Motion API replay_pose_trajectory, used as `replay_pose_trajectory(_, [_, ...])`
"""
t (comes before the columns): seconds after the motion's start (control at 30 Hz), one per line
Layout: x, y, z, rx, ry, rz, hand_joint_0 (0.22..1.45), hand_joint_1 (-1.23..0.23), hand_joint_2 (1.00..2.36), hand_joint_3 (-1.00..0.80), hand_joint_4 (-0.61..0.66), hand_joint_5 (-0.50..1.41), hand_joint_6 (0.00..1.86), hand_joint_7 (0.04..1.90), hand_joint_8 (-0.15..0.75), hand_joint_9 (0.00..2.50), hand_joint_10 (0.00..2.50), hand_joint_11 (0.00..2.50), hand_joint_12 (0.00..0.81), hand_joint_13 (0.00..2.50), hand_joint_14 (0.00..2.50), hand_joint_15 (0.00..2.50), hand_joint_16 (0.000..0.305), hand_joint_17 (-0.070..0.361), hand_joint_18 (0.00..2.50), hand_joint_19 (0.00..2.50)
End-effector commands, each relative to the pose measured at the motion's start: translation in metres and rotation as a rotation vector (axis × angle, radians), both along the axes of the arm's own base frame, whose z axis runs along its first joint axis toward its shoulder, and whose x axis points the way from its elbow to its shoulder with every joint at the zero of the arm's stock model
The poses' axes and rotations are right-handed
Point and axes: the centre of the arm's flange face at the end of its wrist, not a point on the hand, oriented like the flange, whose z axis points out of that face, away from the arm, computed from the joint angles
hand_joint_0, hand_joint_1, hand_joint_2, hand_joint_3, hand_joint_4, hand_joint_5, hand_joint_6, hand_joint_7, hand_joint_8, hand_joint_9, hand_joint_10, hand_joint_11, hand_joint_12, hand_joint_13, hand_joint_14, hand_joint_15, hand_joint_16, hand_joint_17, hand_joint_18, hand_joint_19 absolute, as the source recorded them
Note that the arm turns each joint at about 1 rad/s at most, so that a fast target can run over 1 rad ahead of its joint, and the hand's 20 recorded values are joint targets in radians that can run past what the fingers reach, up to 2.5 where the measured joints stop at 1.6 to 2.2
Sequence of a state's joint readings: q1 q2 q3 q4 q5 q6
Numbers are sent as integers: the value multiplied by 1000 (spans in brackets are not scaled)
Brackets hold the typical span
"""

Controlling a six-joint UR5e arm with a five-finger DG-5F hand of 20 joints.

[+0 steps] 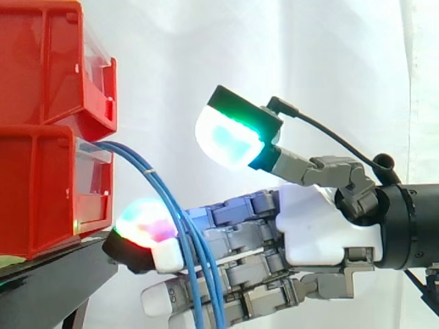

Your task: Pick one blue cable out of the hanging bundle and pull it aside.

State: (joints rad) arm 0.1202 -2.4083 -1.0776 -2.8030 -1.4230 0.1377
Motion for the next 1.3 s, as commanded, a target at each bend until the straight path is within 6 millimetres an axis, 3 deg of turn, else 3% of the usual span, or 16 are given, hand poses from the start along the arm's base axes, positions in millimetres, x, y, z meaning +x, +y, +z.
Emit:
replay_pose_trajectory(0.0, [2,-2,6,-1,0,6,568,-638,1007,-415,216,-102,502,1145,239,774,11,294,260,614,13,297,45,101,396,294])
replay_pose_trajectory(0.6, [3,2,12,-9,16,11,572,-654,1009,-399,186,-84,502,1261,238,785,11,303,258,624,13,294,45,102,402,303])
replay_pose_trajectory(0.83, [3,2,14,-9,16,14,579,-637,1014,-327,159,-116,667,1030,241,797,12,341,259,636,13,307,45,102,417,304])
replay_pose_trajectory(0.9, [4,2,14,-9,16,14,575,-633,1016,-289,159,-141,776,847,242,794,13,375,260,640,15,310,46,103,420,308])
replay_pose_trajectory(1.1, [5,4,19,-9,11,14,573,-652,1018,-180,138,-168,868,805,252,779,15,446,267,644,17,348,46,104,428,325])
replay_pose_trajectory(1.27, [5,2,19,-9,17,12,555,-632,1018,-200,156,-172,908,760,259,826,18,501,270,669,16,366,47,106,446,330])
